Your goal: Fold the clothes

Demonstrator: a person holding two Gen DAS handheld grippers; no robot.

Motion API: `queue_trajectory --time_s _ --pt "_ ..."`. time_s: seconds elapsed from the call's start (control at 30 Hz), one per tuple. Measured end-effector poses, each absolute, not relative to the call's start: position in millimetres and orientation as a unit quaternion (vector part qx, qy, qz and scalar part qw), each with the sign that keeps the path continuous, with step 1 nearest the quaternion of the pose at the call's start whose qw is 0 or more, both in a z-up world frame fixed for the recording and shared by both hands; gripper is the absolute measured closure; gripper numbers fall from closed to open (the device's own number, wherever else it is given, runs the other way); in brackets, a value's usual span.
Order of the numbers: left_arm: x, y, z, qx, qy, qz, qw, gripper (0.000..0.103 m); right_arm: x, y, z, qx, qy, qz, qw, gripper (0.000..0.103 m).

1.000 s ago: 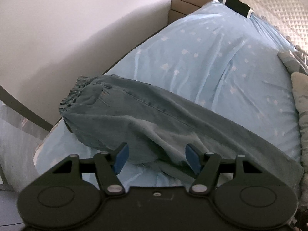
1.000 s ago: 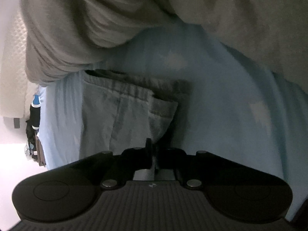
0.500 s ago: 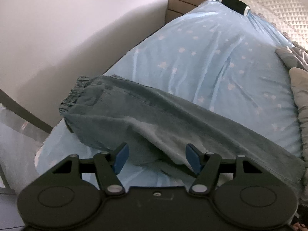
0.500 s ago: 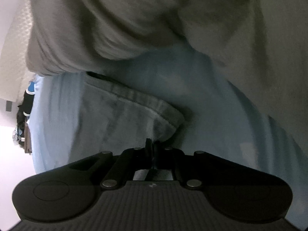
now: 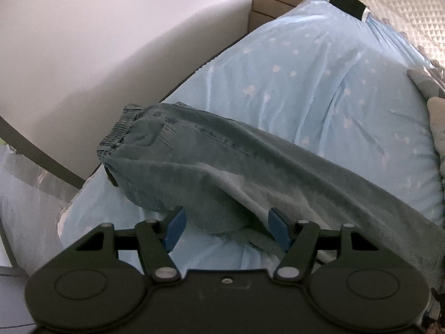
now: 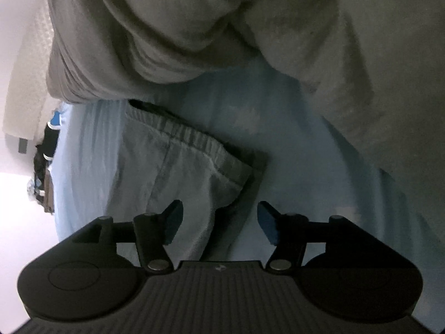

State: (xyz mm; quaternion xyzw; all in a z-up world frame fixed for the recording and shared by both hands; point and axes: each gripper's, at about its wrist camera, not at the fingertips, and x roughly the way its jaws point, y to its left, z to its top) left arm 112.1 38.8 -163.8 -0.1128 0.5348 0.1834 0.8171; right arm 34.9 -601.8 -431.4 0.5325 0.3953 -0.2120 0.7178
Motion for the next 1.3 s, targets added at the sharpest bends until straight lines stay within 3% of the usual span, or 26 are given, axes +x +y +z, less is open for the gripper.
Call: queue_trajectory --time_s 0.17,0.23,0.47,0.53,0.6,0.63,0.97,1.3 --pt "110.9 43.1 -160.3 -0.108 0.529 0.183 0.822 0.040 40.1 -605.5 -437.1 0.530 0.385 -0.236 0.717 0.039" --pt "110.7 45.2 -159.2 -0.109 0.526 0.187 0.823 0.040 42.5 -606.2 -435.7 0.530 0.373 -0.246 0.721 0.046" --pt "115.1 46.2 -165.3 -0.108 0.532 0.178 0.821 0.040 50.3 -601.3 -435.2 0.508 0.391 -0.252 0.725 0.049" --pt "118.9 43.8 -166.5 -0.103 0.533 0.167 0.823 0.040 43.3 -605.1 -433.9 0.523 0.386 -0.268 0.711 0.077" --pt "123.1 43.8 -167.3 -0.101 0.532 0.161 0.825 0.040 38.0 -603.4 -423.0 0.520 0.377 -0.261 0.720 0.092" --pt "125.4 43.8 -167.7 -0.101 0.532 0.158 0.826 0.040 35.5 -602.2 -417.1 0.518 0.372 -0.257 0.726 0.094" --pt "142.4 48.9 -202.5 -0.088 0.547 0.118 0.824 0.040 17.6 -560.2 -325.5 0.433 0.321 -0.211 0.816 0.096" --pt "173.1 83.2 -230.8 -0.130 0.557 0.088 0.815 0.040 73.5 -456.5 -247.3 0.324 0.314 -0.153 0.879 0.096"
